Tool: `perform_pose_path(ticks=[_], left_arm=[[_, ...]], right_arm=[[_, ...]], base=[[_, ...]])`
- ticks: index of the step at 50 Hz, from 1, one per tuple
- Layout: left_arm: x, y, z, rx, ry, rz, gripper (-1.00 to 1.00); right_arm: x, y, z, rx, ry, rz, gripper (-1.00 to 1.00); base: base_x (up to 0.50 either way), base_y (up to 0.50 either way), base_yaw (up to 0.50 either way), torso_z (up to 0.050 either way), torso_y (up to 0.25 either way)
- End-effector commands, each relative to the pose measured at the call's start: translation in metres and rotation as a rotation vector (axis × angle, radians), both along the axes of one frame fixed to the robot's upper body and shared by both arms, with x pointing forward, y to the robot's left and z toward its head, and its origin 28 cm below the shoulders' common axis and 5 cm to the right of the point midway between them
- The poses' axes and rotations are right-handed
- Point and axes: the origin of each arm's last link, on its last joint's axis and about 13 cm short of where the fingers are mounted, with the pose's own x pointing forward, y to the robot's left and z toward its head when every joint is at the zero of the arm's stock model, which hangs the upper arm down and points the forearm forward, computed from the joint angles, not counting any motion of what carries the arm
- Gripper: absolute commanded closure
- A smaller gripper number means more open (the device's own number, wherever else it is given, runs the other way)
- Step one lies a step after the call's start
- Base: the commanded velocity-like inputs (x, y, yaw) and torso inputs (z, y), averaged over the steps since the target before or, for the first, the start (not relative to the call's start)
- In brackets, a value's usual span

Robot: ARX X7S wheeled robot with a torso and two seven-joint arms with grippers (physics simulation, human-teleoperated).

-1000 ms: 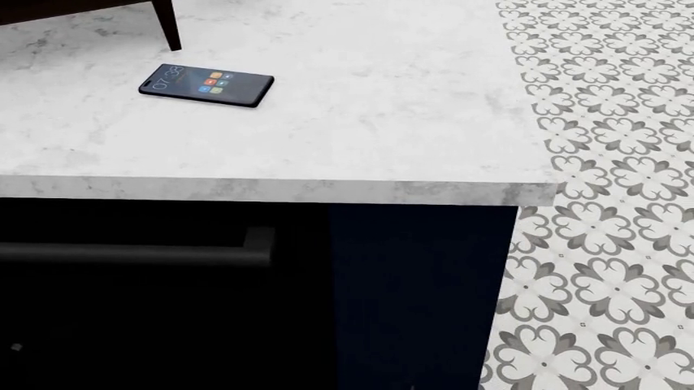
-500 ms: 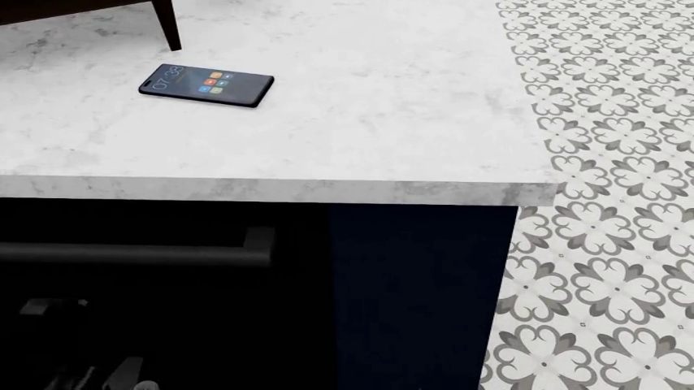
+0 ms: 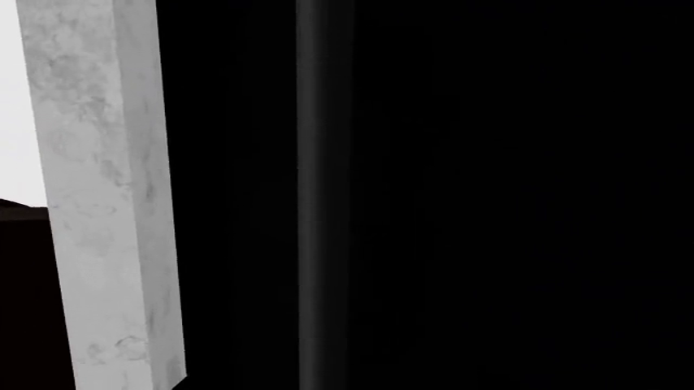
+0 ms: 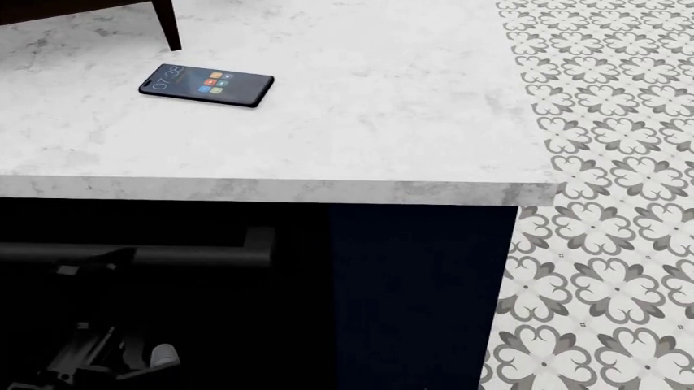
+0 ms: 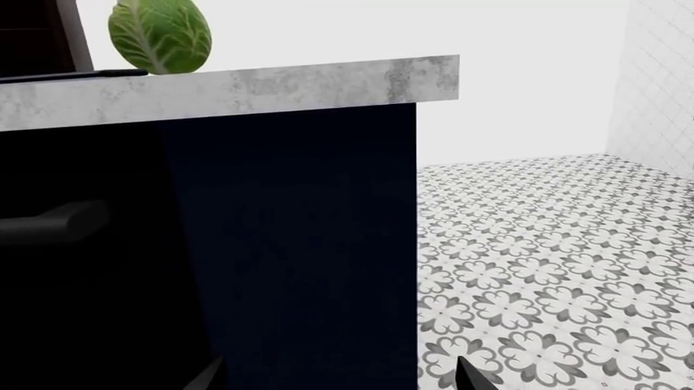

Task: Open the dishwasher door

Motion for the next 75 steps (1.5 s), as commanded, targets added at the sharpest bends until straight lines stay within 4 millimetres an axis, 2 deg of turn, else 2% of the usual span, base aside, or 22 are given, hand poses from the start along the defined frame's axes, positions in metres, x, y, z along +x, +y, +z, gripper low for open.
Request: perform_pose_path(ticks=[1,23,41,42,58,75], left_arm=[[0.022,-0.004,0.006,0.049,0.0,-0.013,-1.0],[0.063,-0.011,0.021,0.142,0.03,-0.026,-1.0],[0.068,-0.011,0.023,0.148,0.053,-0.011,-1.0],[0.068,-0.011,0.023,0.149,0.046,-0.017,1.0],[0.069,-0.012,0.025,0.135,0.073,-0.054,1.0],[0.031,-0.007,0.035,0.096,0.189,-0.085,1.0]], right_arm=[[0.0,0.0,0.0,0.002,0.0,-0.004,-1.0],[-0.002,-0.002,0.002,0.006,-0.006,-0.011,-1.0],[-0.001,-0.004,0.003,-0.003,-0.007,-0.024,-1.0],[-0.001,-0.004,0.004,-0.003,-0.006,-0.023,-1.0],[-0.004,-0.006,0.004,0.0,-0.012,-0.032,-1.0],[-0.002,-0.004,0.006,0.001,-0.015,-0.022,-1.0]], base=[[0.0,0.0,0.0,0.0,0.0],[0.0,0.0,0.0,0.0,0.0],[0.0,0.0,0.0,0.0,0.0],[0.0,0.0,0.0,0.0,0.0],[0.0,0.0,0.0,0.0,0.0],[0.0,0.0,0.0,0.0,0.0]])
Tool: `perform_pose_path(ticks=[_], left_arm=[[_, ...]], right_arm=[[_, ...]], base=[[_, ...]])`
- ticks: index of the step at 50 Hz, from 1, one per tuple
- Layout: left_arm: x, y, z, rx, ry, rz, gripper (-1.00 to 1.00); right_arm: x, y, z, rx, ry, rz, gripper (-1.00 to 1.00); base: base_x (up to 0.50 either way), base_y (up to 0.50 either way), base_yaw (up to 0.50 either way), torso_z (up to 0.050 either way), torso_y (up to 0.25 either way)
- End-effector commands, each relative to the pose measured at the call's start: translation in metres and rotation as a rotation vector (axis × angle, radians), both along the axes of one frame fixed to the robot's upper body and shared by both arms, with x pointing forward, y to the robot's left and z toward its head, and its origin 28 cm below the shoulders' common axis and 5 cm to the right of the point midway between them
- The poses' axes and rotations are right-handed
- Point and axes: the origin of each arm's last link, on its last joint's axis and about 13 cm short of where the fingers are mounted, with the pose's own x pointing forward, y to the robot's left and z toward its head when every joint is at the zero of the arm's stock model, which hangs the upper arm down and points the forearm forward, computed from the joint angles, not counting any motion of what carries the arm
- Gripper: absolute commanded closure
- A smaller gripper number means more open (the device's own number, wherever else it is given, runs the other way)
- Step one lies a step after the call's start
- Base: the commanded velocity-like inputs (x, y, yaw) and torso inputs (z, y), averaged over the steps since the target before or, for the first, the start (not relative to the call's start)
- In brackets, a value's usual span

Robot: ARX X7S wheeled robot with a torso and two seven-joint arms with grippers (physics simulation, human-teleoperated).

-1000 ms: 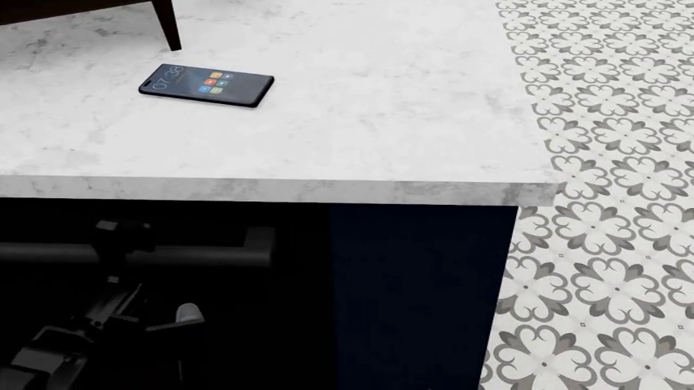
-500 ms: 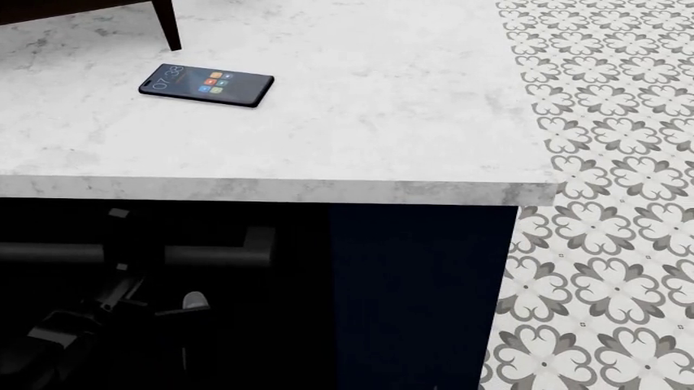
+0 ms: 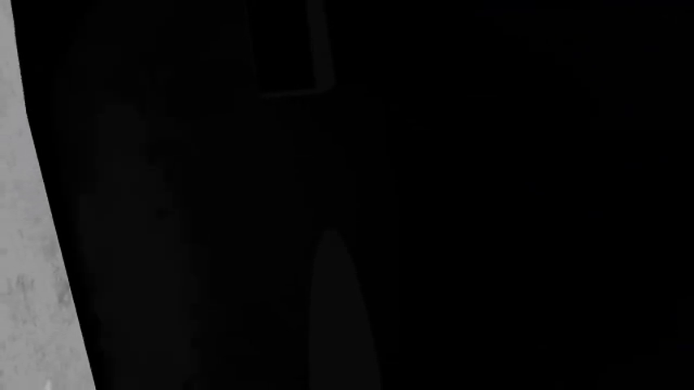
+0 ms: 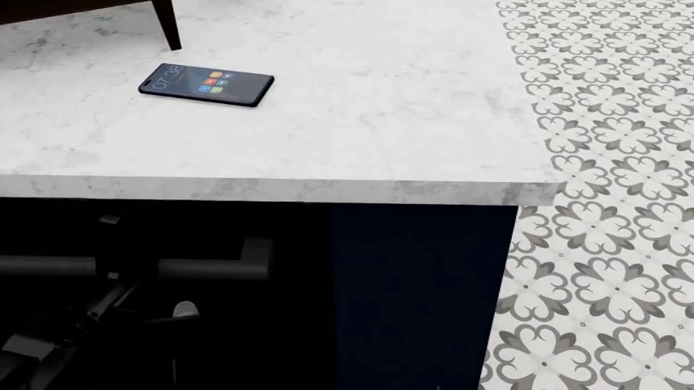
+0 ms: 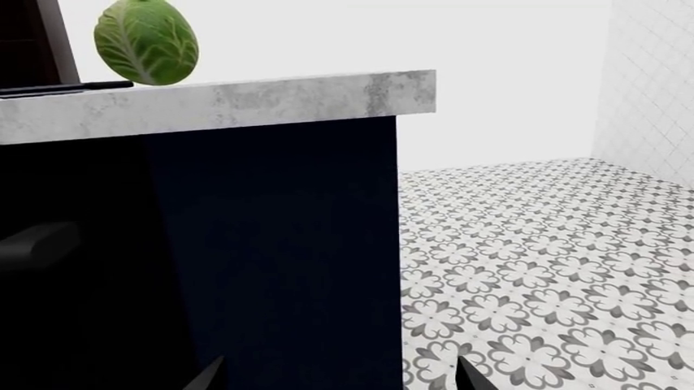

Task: Open the dishwasher door

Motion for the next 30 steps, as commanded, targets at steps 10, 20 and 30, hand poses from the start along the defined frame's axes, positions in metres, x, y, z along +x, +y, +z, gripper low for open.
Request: perform_pose_path(ticks=[10,20,30], left_arm=[[-0.042,0.001,0.006,-0.029,0.119,-0.036,1.0],[-0.069,-0.001,0.007,-0.065,0.212,-0.053,1.0],[-0.091,0.002,0.002,-0.097,0.279,-0.054,1.0]], right_arm=[[0.0,0.001,0.002,0.003,-0.006,0.006,-1.0],[0.001,0.002,0.0,0.009,-0.007,0.013,-1.0],[0.003,0.003,0.0,0.015,-0.01,0.017,-1.0]], base=[[0.0,0.0,0.0,0.0,0.0],[0.0,0.0,0.0,0.0,0.0],[0.0,0.0,0.0,0.0,0.0]])
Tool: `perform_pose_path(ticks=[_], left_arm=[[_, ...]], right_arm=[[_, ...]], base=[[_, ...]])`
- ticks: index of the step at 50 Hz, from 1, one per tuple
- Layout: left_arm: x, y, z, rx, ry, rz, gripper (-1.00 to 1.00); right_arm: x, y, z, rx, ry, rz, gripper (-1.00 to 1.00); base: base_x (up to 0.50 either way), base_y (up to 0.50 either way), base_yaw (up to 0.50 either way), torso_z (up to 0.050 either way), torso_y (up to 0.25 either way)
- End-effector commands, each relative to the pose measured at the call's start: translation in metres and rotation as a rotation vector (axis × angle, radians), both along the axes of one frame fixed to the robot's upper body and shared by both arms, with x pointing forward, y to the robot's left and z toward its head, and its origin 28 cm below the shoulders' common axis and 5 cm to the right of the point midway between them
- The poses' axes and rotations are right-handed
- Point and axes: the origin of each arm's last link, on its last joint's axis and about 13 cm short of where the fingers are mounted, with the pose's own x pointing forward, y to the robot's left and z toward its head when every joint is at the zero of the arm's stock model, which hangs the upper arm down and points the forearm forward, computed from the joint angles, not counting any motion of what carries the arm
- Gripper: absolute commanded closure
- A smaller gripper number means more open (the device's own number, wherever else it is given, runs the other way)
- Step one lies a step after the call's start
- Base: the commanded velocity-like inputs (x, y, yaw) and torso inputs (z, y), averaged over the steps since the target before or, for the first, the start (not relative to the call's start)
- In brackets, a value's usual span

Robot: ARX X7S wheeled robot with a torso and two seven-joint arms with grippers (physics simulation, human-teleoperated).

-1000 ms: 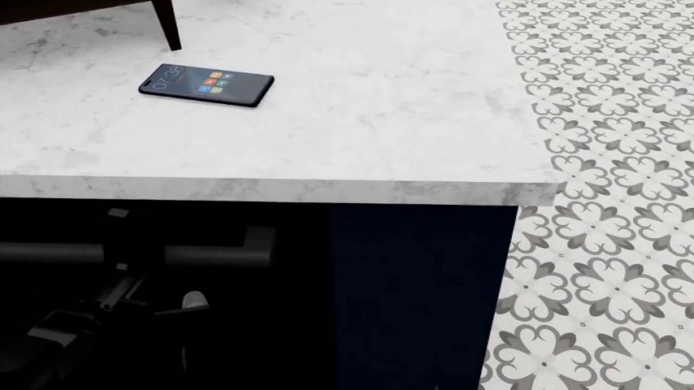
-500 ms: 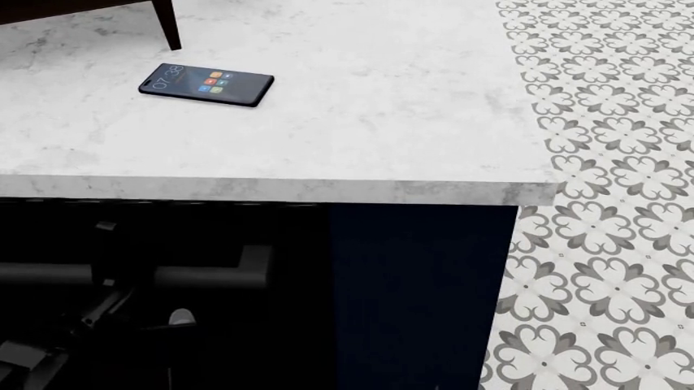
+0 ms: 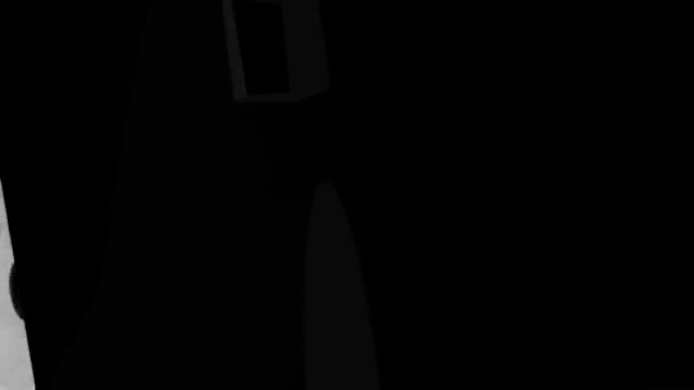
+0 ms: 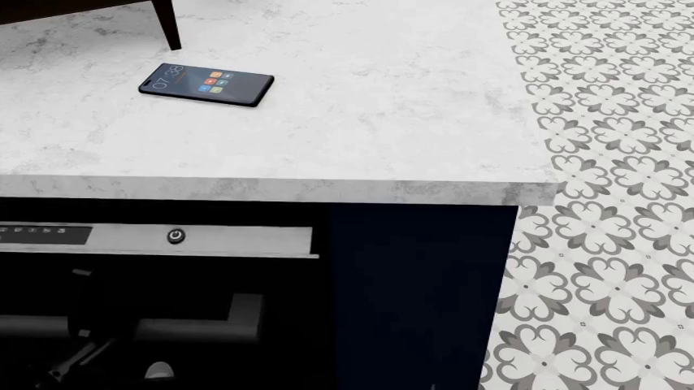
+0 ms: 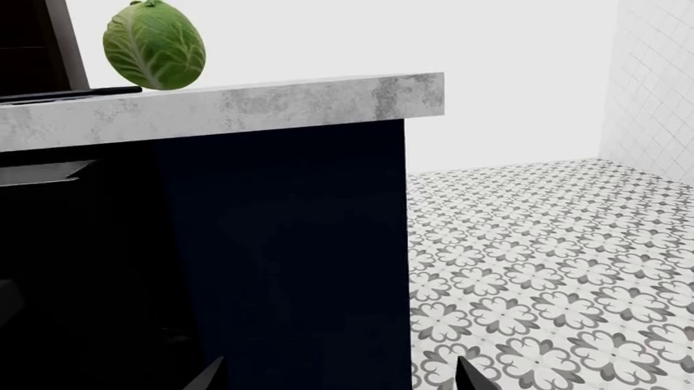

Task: Open the dishwasher door

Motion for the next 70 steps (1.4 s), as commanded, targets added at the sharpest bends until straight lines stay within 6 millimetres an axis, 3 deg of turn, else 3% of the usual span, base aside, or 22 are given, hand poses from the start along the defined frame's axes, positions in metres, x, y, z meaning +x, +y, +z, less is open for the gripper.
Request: perform_pose_path(ticks=[1,28,43,70], left_arm=[[-0.032,-0.004,-0.01,-0.07,0.138,-0.024,1.0],[-0.092,-0.005,-0.012,-0.14,0.318,-0.011,1.0],[-0.107,-0.005,-0.02,-0.134,0.363,-0.024,1.0],[-0.155,-0.004,-0.039,-0.166,0.465,-0.03,1.0]], right_arm=[[0.002,0.001,-0.001,0.005,-0.003,0.005,-1.0],[0.0,0.0,0.001,0.012,-0.013,0.003,-1.0],[0.001,-0.002,0.001,0.014,-0.015,-0.003,-1.0],[0.0,0.001,0.006,0.01,-0.025,0.003,-1.0]], base=[[0.0,0.0,0.0,0.0,0.0],[0.0,0.0,0.0,0.0,0.0],[0.0,0.0,0.0,0.0,0.0],[0.0,0.0,0.0,0.0,-0.001]])
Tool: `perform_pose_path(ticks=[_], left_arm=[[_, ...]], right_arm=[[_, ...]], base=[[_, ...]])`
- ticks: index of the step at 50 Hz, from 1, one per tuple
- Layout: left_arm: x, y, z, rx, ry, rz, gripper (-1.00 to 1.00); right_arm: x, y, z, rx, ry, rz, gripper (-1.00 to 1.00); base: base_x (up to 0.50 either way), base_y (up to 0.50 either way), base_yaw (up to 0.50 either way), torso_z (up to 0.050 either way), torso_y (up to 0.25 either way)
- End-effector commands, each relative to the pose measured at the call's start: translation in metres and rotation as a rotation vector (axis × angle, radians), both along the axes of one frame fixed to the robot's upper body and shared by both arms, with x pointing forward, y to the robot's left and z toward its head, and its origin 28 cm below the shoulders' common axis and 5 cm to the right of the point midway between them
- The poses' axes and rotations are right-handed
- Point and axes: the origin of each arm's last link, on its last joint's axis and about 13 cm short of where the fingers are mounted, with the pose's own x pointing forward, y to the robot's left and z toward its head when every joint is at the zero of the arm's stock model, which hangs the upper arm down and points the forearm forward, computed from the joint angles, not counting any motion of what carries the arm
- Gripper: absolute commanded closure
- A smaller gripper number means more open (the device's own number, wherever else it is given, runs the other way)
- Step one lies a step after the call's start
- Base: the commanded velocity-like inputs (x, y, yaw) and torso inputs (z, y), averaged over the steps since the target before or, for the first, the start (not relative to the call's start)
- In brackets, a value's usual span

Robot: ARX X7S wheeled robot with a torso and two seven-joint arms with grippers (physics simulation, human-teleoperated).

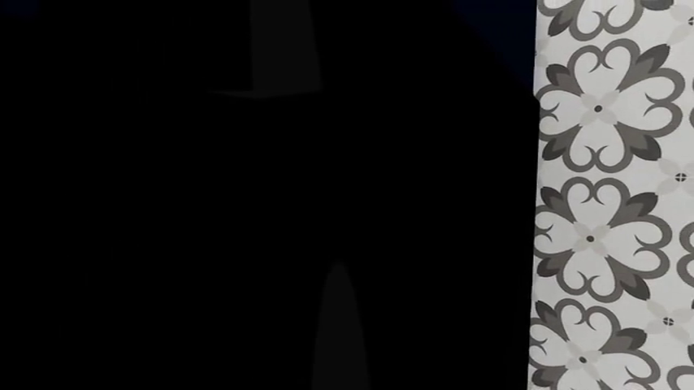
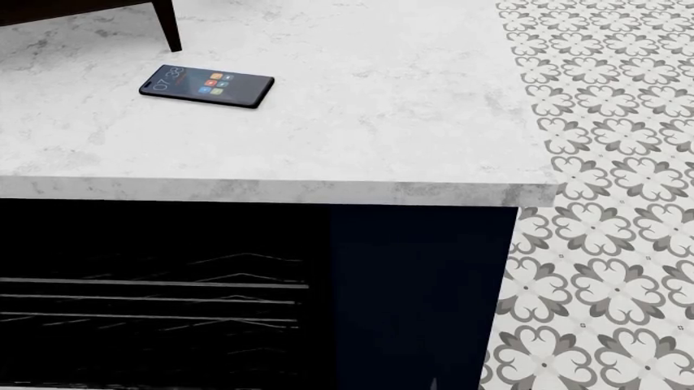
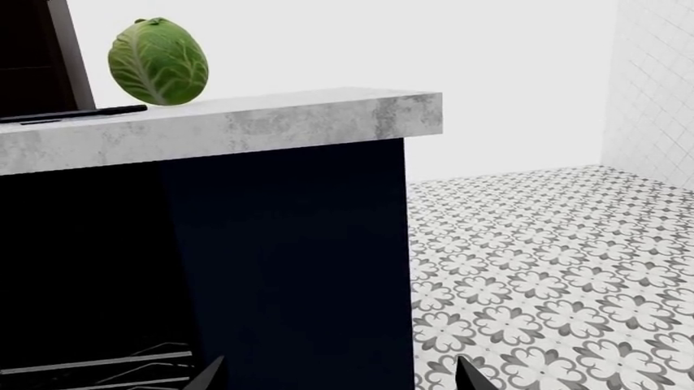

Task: Open the dishwasher door

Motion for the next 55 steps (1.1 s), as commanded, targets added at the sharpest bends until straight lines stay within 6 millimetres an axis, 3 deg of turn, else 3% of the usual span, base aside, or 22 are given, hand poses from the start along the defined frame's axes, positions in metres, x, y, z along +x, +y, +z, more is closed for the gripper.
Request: perform_pose_path(ticks=[1,25,55], left_arm=[[-0.033,-0.012,-0.023,-0.089,0.203,-0.028,1.0],[-0.079,-0.014,-0.041,-0.109,0.261,-0.047,1.0],[-0.134,-0.008,-0.085,-0.184,0.403,0.032,1.0]], right_arm=[[-0.001,0.001,0.001,0.001,-0.003,0.001,-1.0],[-0.004,-0.002,0.0,0.016,-0.008,-0.009,-1.0],[-0.001,-0.002,0.004,0.016,-0.014,-0.008,-1.0]], base=[[0.0,0.0,0.0,0.0,-0.011],[0.0,0.0,0.0,-0.001,-0.001],[0.0,0.0,0.0,-0.001,-0.003]])
